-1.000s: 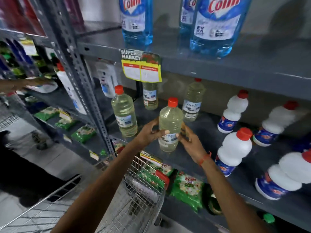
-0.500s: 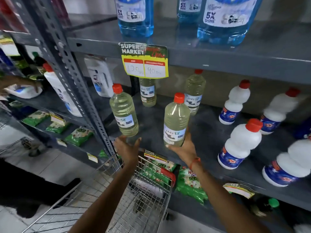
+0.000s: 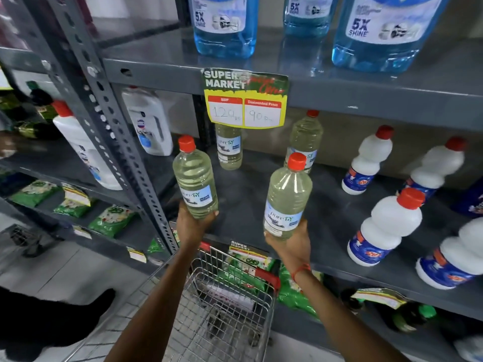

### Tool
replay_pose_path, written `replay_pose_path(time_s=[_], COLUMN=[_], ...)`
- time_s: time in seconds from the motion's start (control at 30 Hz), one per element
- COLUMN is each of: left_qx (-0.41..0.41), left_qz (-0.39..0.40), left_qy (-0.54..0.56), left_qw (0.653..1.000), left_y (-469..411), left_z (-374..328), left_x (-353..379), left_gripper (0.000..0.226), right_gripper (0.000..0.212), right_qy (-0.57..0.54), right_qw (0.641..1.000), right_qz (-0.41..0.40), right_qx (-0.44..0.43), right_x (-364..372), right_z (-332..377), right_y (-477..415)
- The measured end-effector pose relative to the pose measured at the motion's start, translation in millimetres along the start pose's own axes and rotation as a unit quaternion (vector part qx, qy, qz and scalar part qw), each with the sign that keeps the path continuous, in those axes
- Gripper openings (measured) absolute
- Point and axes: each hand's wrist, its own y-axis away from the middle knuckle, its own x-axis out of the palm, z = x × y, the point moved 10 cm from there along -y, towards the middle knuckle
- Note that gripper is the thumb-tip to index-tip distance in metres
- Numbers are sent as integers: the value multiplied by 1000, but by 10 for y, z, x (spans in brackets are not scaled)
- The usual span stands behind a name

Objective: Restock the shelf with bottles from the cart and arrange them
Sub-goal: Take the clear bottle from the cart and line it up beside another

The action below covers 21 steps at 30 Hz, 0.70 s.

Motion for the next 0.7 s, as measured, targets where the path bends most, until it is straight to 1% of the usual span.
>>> replay_pose_path(time_s=[0.23, 0.4, 0.57, 0.7], left_qx=[27, 31, 34, 42], left_qz=[-3, -4, -1, -5], left_qy=[-3, -9, -18, -26], left_qw=[1000, 999, 999, 999], left_y=[12, 31, 15, 10], left_z=[-11, -28, -18, -16], left_x=[-46, -42, -31, -38], left_gripper=[79, 79, 77, 79], right_gripper=[77, 78, 78, 80], right_qy=[13, 22, 30, 40], right_qw=[1000, 999, 999, 998], right_qz=[-21, -37, -32, -32], right_qx=[-8, 10, 20, 23], right_x=[-13, -30, -44, -72], right_z=[5, -17, -23, -31], right_y=[39, 80, 96, 127])
